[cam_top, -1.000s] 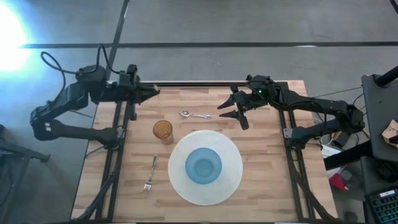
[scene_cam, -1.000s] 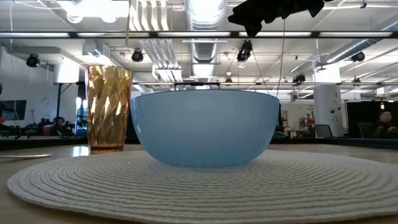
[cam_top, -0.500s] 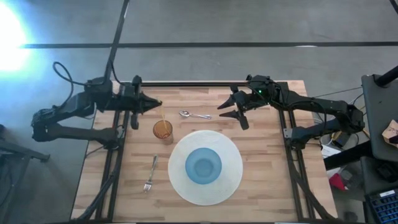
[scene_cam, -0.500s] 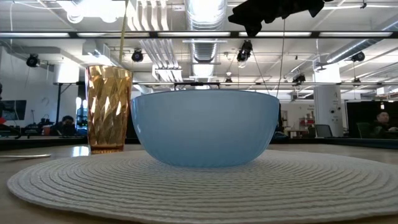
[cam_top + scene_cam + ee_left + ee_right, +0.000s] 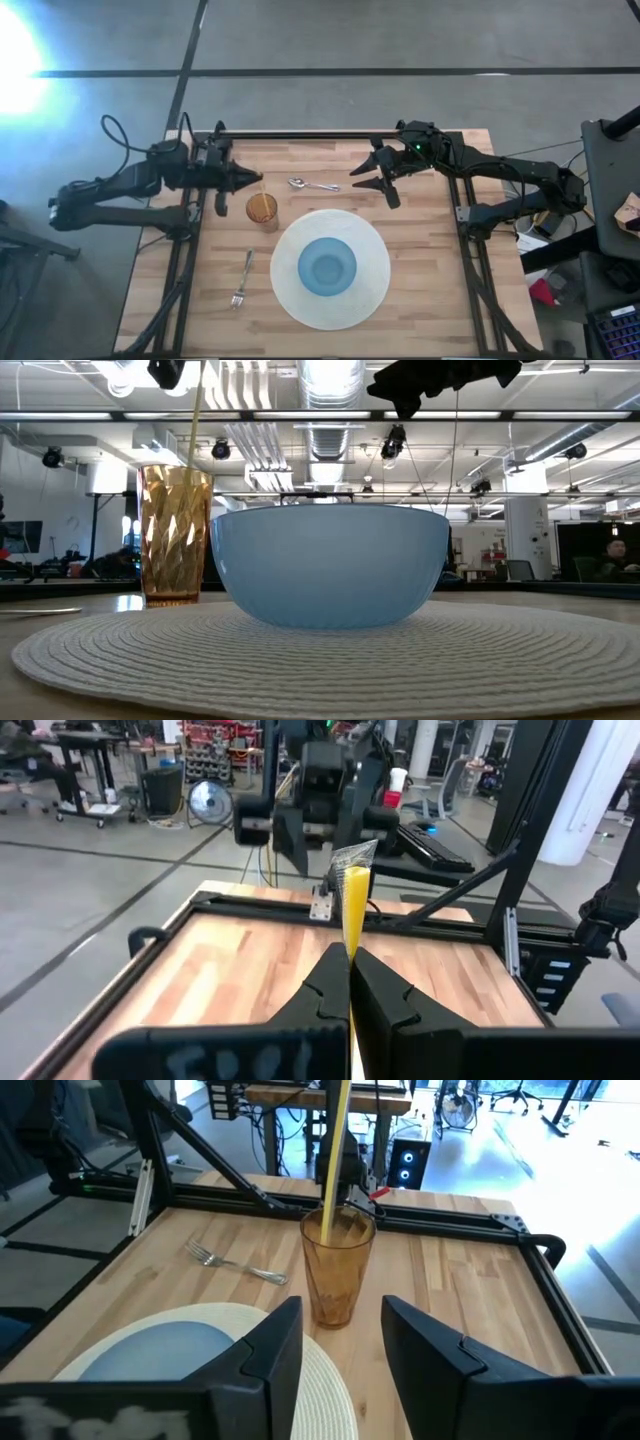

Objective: Pick & Place Utensil
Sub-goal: Put the yellow straw into the yellow glass to the top right of the white mat

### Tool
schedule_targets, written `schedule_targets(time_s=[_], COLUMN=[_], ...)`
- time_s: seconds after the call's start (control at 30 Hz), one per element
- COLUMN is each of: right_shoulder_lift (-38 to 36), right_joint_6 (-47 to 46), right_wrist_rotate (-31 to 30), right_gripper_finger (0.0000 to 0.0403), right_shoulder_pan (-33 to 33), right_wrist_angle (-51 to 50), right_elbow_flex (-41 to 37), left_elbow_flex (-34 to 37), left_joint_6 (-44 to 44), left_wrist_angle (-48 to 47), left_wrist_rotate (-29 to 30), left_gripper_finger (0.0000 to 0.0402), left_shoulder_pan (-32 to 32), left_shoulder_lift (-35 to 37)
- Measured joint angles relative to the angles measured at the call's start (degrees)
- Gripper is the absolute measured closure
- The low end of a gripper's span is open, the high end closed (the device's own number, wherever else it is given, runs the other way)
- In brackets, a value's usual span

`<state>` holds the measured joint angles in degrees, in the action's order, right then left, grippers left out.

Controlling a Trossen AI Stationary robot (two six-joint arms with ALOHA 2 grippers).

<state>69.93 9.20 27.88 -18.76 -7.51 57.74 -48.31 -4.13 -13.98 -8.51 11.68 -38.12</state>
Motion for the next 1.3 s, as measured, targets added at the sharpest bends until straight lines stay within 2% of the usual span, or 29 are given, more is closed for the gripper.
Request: schedule_targets(time_s=[0.43,0.7,1.0,1.3], right_shoulder_lift=[0.0,0.0,0.0,0.0], right_joint_6=[-0.16,-0.14,-0.13,-0.14], right_wrist_rotate=[0.0,0.0,0.0,0.0], right_gripper_finger=[0.0259,0.0269,0.0273,0.0264], right_shoulder_pan=[-0.02,-0.01,0.0,0.0], right_wrist_angle=[0.0,0.02,0.02,0.04], right_elbow_flex=[0.0,0.0,0.0,0.0], left_elbow_flex=[12.25,16.61,20.4,20.52], left_joint_6=[-1.38,-2.01,-2.15,-2.0], left_wrist_angle=[9.08,10.74,13.41,11.78], left_wrist_rotate=[0.0,0.0,0.01,0.0], left_gripper_finger=[0.0401,0.0401,0.0401,0.0401], left_shoulder_pan=[-0.19,-0.19,-0.23,-0.21], left_shoulder_lift=[2.05,2.06,2.37,2.39])
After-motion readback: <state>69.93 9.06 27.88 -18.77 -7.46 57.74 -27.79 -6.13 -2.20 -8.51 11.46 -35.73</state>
